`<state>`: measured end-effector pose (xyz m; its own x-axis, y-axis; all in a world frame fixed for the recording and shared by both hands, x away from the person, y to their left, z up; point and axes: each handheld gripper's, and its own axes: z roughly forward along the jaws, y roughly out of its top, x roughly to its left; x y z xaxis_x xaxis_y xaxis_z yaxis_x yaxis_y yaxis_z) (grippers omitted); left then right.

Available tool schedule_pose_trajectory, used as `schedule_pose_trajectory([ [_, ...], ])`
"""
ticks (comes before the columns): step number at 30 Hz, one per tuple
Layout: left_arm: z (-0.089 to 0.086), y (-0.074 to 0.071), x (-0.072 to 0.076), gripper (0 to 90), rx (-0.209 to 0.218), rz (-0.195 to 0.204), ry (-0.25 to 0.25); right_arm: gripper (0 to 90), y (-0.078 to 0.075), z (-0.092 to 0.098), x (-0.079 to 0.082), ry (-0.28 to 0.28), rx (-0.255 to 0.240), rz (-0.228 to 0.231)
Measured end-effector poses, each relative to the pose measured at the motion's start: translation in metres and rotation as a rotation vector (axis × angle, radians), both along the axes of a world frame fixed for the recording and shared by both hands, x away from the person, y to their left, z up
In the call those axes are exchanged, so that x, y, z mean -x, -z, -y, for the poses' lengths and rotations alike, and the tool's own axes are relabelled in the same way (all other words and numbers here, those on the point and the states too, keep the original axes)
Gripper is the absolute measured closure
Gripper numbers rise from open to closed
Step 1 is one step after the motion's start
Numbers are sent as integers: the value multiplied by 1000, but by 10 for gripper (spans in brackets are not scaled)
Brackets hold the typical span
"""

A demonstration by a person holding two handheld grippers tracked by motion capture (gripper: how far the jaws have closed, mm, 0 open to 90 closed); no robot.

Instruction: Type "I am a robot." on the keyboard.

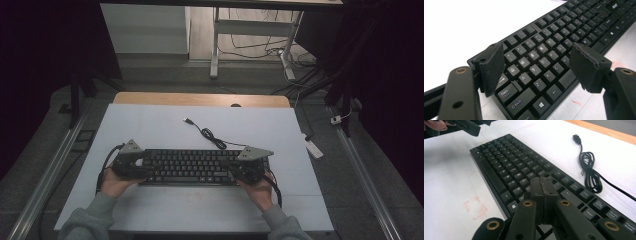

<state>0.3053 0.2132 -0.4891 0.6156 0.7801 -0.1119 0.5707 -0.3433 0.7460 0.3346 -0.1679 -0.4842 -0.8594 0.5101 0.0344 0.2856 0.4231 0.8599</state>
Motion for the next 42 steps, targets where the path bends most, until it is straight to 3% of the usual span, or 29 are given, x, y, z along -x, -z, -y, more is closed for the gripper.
schedule_pose_trajectory([
  [4,1,0,0,286,-3,2,3,895,2,-8,-1,-14,19,-9],
  [10,1,0,1,286,-5,3,3,895,5,-22,-5,-32,1,-43],
  [26,4,4,-1,285,-20,-12,14,895,13,-52,-11,-76,71,-50],
  [31,4,5,-1,285,-20,-15,14,895,18,-63,-12,-94,117,-57],
  [42,5,5,-1,285,-24,-14,16,895,28,-89,-13,-133,142,-73],
])
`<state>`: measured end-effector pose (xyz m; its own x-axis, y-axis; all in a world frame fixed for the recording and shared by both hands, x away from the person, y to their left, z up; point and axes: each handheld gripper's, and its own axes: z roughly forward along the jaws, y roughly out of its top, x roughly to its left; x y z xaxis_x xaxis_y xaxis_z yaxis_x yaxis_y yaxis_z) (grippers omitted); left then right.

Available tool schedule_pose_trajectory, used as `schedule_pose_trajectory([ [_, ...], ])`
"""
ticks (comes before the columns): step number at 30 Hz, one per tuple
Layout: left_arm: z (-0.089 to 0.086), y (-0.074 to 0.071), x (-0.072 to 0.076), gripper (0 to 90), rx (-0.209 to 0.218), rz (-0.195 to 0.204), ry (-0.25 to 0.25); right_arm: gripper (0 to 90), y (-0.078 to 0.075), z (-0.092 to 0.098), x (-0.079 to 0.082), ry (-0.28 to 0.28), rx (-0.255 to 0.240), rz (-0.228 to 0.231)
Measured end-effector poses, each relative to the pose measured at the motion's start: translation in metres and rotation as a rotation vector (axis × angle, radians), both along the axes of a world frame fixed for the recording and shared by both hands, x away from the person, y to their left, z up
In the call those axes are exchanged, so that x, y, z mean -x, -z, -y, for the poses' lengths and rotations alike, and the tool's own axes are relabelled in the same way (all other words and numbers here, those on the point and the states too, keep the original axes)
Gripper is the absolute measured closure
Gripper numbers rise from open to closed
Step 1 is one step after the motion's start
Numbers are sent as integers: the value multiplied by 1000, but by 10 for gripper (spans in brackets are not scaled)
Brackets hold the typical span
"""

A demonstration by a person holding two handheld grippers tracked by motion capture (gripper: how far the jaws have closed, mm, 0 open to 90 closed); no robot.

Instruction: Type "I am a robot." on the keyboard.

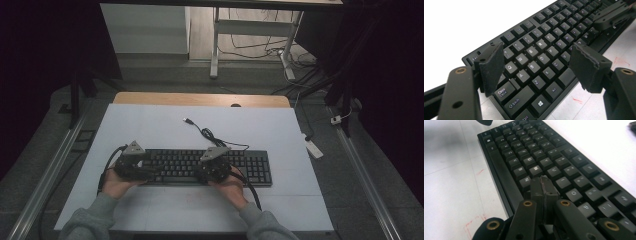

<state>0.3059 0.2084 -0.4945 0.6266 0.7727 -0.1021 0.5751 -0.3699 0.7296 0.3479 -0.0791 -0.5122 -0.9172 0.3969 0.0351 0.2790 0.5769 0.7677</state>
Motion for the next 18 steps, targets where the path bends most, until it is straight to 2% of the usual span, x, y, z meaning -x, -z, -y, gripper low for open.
schedule_pose_trajectory([
  [5,1,0,1,284,-7,4,6,895,2,-8,1,-3,27,10],
  [18,0,0,1,283,-8,5,6,895,6,-13,2,-4,51,27],
])
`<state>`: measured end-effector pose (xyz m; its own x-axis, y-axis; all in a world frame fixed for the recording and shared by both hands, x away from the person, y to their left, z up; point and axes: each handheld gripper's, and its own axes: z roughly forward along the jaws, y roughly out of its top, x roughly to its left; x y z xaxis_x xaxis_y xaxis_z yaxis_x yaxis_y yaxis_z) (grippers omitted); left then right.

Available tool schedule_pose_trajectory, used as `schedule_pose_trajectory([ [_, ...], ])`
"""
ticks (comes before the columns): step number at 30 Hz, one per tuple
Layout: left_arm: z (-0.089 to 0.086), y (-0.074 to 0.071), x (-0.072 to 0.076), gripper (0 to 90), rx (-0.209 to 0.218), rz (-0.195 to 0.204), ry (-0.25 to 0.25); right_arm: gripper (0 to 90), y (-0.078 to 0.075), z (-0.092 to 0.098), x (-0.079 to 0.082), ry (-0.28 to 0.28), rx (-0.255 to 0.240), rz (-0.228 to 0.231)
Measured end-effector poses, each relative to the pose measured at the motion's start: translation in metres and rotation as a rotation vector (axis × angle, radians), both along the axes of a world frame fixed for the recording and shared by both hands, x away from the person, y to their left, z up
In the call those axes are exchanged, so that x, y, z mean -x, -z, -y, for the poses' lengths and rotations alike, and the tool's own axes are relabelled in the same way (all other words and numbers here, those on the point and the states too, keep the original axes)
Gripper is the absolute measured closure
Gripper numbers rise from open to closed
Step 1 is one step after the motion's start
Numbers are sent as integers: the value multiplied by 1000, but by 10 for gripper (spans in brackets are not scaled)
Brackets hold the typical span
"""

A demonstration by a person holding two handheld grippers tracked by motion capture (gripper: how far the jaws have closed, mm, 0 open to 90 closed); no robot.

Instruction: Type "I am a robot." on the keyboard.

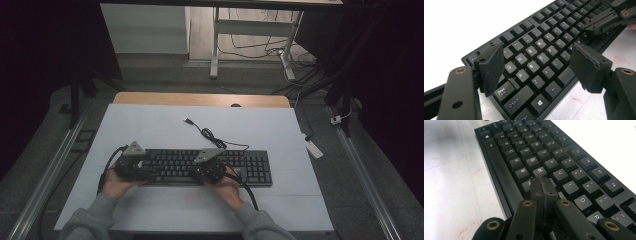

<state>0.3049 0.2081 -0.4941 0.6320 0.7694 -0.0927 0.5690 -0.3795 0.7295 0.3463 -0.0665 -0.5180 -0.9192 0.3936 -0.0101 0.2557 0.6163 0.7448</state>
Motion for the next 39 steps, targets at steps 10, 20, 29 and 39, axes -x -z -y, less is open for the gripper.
schedule_pose_trajectory([
  [10,0,1,0,282,-3,-1,2,897,2,-1,1,-7,19,11],
  [20,-1,1,0,281,1,0,-2,897,-12,13,2,15,-69,36],
  [29,1,0,1,280,-8,5,9,809,-18,46,5,60,-98,58],
  [39,3,1,1,282,-8,7,12,605,-17,89,10,158,-117,66],
])
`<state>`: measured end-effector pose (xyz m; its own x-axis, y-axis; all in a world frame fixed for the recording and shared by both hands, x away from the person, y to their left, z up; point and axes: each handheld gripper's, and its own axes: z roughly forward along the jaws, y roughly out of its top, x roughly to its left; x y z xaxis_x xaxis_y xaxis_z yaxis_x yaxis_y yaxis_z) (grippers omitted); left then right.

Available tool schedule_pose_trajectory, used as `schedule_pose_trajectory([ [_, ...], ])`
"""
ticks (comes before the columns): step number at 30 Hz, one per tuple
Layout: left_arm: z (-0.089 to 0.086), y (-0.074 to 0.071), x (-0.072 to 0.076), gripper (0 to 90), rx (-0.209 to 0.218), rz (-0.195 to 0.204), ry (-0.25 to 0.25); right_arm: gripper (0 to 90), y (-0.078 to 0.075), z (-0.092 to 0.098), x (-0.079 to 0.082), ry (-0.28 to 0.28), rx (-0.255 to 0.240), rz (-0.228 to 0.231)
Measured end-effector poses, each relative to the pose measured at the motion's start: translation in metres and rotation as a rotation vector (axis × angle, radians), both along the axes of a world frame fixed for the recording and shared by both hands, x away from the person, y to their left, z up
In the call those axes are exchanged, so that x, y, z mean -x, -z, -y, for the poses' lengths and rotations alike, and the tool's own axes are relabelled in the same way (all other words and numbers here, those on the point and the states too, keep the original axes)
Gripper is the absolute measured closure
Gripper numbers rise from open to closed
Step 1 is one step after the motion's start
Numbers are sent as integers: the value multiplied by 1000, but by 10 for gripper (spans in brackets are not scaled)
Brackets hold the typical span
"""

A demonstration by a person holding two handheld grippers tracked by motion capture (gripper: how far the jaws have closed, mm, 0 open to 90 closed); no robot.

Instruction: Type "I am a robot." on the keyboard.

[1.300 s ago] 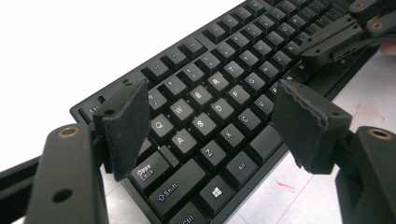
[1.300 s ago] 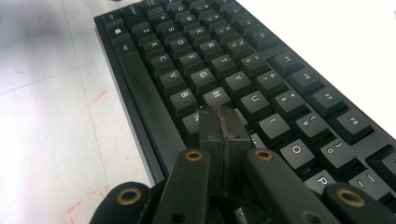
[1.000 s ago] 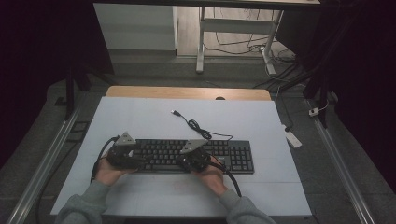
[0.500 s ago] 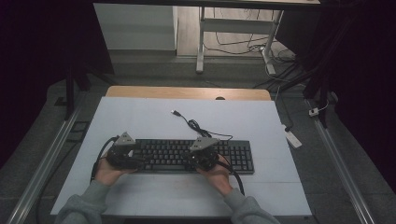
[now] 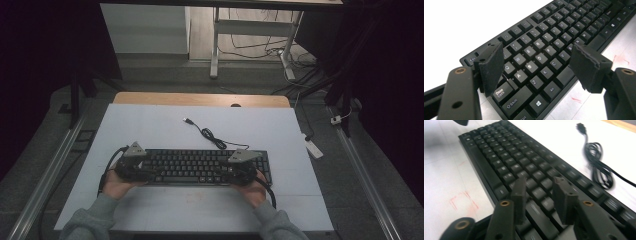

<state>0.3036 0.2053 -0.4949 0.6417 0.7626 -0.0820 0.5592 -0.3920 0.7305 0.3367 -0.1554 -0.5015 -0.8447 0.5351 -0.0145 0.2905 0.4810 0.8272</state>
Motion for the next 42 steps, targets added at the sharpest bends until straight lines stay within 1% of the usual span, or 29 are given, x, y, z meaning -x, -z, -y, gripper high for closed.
schedule_pose_trajectory([
  [4,0,0,0,282,0,3,4,561,0,16,3,34,3,-4],
  [6,-1,-1,1,283,0,6,5,550,1,26,5,55,3,-6],
  [7,-1,-1,1,283,0,7,5,544,1,30,5,59,-5,-9],
  [8,-1,-1,1,284,2,7,4,540,1,35,7,70,1,-10],
  [11,-1,-1,1,284,8,7,-1,535,1,52,11,97,-5,-6],
  [12,-1,-1,1,285,8,7,-2,534,1,55,12,102,-12,-4],
  [15,-2,-1,1,285,4,8,-1,530,0,70,17,121,-13,2],
  [19,-3,-2,1,285,8,9,-3,521,1,83,21,137,-21,0],
  [20,-2,-2,2,285,12,10,-5,519,1,85,22,148,-21,3],
  [21,-2,-2,2,286,13,11,-6,517,1,89,23,144,-26,1],
  [28,-3,-2,2,287,13,13,-4,513,0,98,26,145,-37,4],
  [30,-2,-2,2,287,11,14,-4,513,1,98,26,141,-37,7],
  [31,-2,-2,2,287,11,15,-4,513,0,97,26,145,-28,9],
  [32,-2,-2,2,288,11,16,-4,513,0,97,26,138,-29,5],
  [37,-2,-2,2,289,10,16,-6,513,1,97,25,138,-25,3],
  [39,-1,-2,2,290,11,16,-6,513,2,96,25,134,-33,3],
  [42,0,-3,3,296,13,20,0,513,1,96,25,137,-24,4],
])
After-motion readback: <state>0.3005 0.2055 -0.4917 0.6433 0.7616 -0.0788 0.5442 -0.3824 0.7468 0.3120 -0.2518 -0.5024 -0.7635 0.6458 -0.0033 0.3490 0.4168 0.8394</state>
